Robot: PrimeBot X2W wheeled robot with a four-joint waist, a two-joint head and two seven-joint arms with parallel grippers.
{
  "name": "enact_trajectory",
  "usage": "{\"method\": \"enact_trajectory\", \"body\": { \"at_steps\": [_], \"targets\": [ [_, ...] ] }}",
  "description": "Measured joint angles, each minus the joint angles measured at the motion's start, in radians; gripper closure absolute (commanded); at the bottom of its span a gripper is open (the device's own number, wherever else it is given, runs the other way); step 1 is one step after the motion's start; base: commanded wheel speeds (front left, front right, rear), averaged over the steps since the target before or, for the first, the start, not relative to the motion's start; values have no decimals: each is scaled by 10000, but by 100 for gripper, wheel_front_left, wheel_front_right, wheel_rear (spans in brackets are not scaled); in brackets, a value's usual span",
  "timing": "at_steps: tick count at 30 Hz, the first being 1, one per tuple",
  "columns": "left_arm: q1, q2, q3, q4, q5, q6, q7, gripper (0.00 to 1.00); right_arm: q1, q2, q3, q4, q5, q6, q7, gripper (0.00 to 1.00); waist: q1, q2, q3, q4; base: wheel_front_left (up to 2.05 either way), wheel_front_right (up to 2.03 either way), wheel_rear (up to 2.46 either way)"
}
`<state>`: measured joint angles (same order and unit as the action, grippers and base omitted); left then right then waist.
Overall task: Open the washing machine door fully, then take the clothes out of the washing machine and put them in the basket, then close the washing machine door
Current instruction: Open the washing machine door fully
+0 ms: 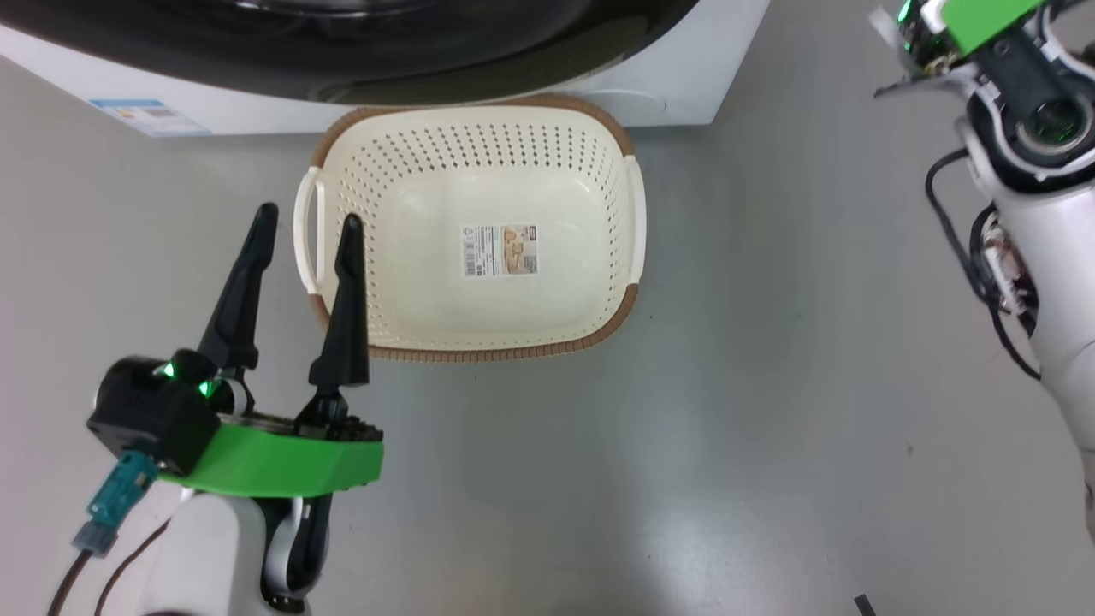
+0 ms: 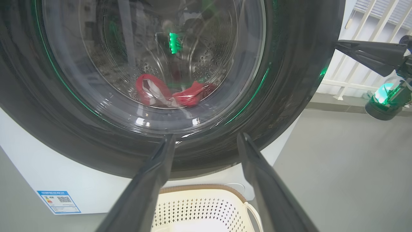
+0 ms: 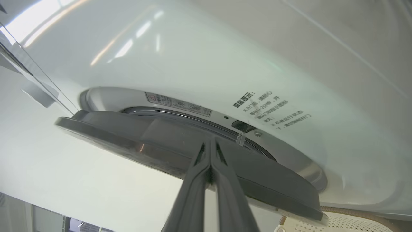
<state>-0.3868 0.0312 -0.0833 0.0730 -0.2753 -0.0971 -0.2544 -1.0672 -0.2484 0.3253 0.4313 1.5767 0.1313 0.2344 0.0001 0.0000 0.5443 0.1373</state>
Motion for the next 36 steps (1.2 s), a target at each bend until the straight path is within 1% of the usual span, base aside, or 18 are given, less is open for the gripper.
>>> {"method": "enact_trajectory", "body": {
  "at_steps": [4, 12, 27, 36],
  "targets": [
    [-130, -4, -77, -35, 25, -2, 0, 0, -356, 0, -259, 2, 435, 0, 395, 100, 0, 1, 197, 49, 0, 0, 0],
    [-301, -6, -169, -77, 48, -4, -23, 0, -918, 15, -368, 276, 920, 0, 1492, 100, 0, 0, 518, 217, 0, 0, 0],
    [-534, -25, -334, -54, 104, -4, -25, 0, -1804, 92, -525, 924, 924, 0, 2341, 100, 0, 1, 948, 463, 0, 0, 0],
    [-733, -40, -347, -23, 130, -6, -25, 0, -2084, 123, -244, 1068, 761, -2, 3045, 100, 0, 0, 1027, 474, 0, 0, 0]
  ]
}}
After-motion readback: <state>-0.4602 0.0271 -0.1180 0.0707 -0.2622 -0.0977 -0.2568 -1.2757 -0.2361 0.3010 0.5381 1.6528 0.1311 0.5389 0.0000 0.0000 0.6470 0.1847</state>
